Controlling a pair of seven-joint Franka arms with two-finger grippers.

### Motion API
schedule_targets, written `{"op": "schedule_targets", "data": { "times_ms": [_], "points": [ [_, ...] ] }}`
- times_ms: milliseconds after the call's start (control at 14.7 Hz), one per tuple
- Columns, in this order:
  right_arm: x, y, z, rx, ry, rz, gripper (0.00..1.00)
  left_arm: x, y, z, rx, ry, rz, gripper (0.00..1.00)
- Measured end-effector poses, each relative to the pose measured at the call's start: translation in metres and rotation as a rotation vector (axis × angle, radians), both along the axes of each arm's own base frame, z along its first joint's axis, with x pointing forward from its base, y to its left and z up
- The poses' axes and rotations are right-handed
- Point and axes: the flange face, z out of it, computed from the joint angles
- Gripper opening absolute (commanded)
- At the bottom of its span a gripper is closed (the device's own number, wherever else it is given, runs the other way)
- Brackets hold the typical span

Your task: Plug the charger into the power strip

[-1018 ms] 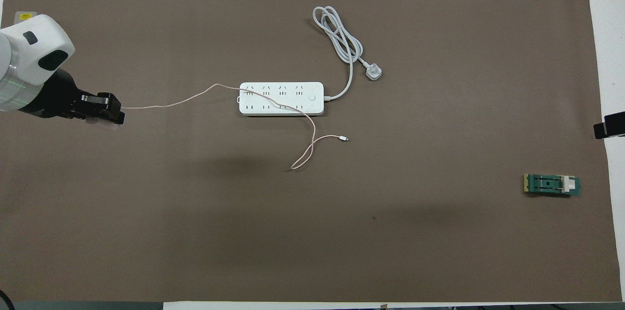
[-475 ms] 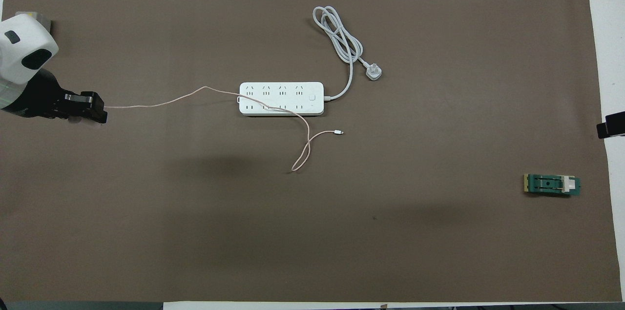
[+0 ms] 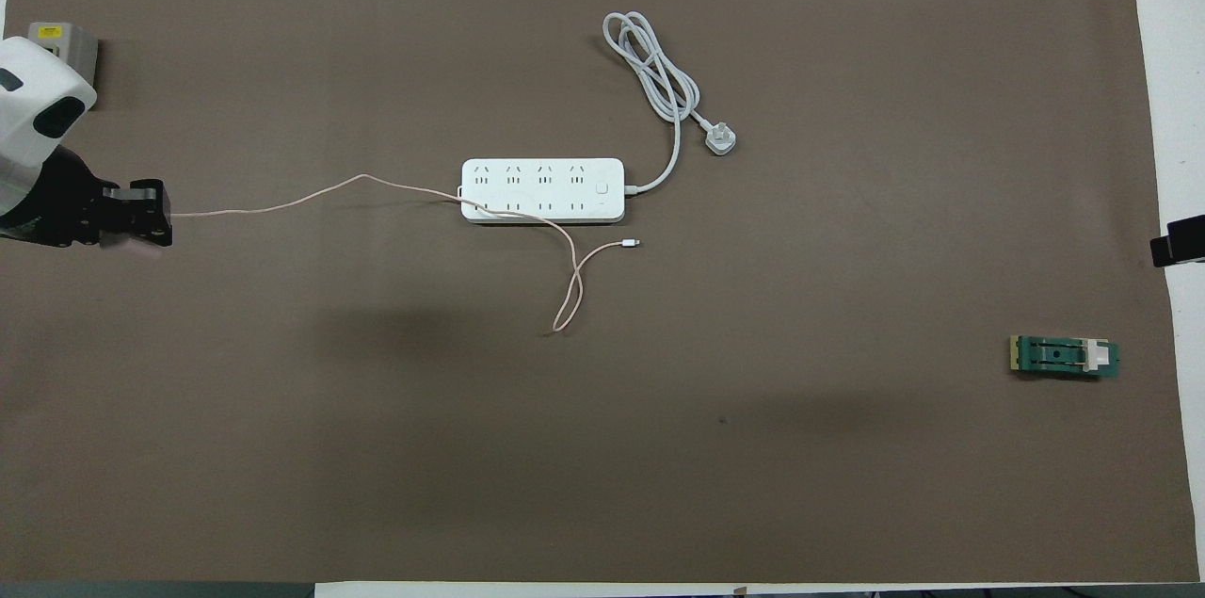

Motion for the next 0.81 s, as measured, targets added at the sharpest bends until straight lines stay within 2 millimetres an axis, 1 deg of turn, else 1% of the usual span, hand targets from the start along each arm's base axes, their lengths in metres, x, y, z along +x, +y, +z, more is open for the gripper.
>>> {"op": "schedule_targets", "data": {
  "times_ms": [68,204,272,407,475,543,611,679,747,815],
  "points": [
    [0.0,0.0,0.0,0.0,0.0,0.0,1.0,0.0,0.014,-0.002,0.005,-0.001,0.034,0.0],
    [0.0,0.0,0.0,0.0,0.0,0.0,1.0,-0.003,0.05,-0.003,0.01,0.005,0.05,0.0],
    [0.0,0.0,0.0,0.0,0.0,0.0,1.0,-0.005,0.073,-0.002,0.009,0.005,0.039,0.0],
    [0.0,0.0,0.0,0.0,0.0,0.0,1.0,-0.012,0.127,0.0,0.026,-0.003,0.013,0.0],
    [0.0,0.0,0.0,0.0,0.0,0.0,1.0,-0.015,0.15,0.001,0.038,-0.012,0.012,0.0],
    [0.0,0.0,0.0,0.0,0.0,0.0,1.0,-0.017,0.164,0.001,0.044,-0.023,0.034,0.0],
    [0.0,0.0,0.0,0.0,0.0,0.0,1.0,-0.018,0.168,0.001,0.052,-0.034,0.1,0.0],
    [0.0,0.0,0.0,0.0,0.0,0.0,1.0,-0.016,0.163,0.001,0.062,-0.043,0.199,0.0],
    [0.0,0.0,0.0,0.0,0.0,0.0,1.0,-0.013,0.149,0.0,0.072,-0.05,0.298,0.0],
    [0.0,0.0,0.0,0.0,0.0,0.0,1.0,-0.009,0.127,-0.003,0.082,-0.054,0.39,0.0]
  ]
}}
